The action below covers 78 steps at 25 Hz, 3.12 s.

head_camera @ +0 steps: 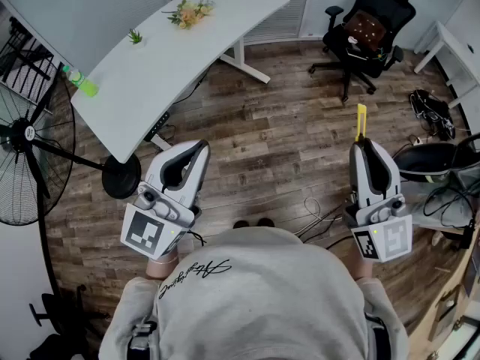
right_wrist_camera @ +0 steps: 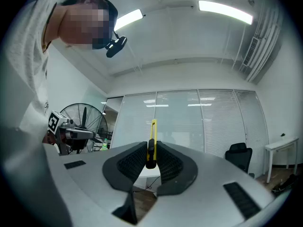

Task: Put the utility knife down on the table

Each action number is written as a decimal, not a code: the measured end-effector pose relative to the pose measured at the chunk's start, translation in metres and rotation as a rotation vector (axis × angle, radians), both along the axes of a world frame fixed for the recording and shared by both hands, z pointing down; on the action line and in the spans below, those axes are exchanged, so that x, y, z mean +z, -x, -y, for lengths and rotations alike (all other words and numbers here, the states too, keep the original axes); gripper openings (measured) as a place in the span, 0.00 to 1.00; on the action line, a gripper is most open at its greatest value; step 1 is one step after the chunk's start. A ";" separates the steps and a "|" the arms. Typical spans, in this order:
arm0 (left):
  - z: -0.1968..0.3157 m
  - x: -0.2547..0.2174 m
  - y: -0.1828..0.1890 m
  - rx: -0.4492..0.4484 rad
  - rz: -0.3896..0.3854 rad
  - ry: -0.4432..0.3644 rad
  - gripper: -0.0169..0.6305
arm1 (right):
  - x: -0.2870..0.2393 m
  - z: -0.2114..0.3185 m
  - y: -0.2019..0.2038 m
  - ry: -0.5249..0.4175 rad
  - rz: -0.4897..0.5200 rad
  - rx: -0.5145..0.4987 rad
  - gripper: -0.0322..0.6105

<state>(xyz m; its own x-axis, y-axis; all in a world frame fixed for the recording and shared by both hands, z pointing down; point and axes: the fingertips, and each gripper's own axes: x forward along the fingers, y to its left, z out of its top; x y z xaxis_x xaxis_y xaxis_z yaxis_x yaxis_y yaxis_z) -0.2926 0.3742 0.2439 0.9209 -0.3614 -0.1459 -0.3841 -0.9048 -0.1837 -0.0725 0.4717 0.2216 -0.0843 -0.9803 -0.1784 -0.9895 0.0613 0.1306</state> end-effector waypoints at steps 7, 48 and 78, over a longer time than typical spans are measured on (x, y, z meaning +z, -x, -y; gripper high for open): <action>0.003 -0.003 0.000 0.008 -0.010 0.005 0.02 | 0.003 0.006 0.003 0.011 0.006 -0.003 0.15; -0.019 0.005 -0.050 -0.034 0.004 0.013 0.02 | 0.012 -0.003 -0.041 0.011 -0.002 -0.052 0.15; 0.155 0.001 -0.090 -0.006 -0.043 0.023 0.02 | 0.012 0.158 -0.073 0.004 0.011 -0.026 0.15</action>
<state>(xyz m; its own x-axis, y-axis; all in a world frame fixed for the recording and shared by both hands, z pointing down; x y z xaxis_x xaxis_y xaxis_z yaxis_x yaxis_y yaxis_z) -0.2030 0.2194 0.2449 0.9117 -0.3709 -0.1768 -0.3970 -0.9062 -0.1457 0.0003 0.3133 0.2331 -0.1077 -0.9785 -0.1756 -0.9890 0.0874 0.1194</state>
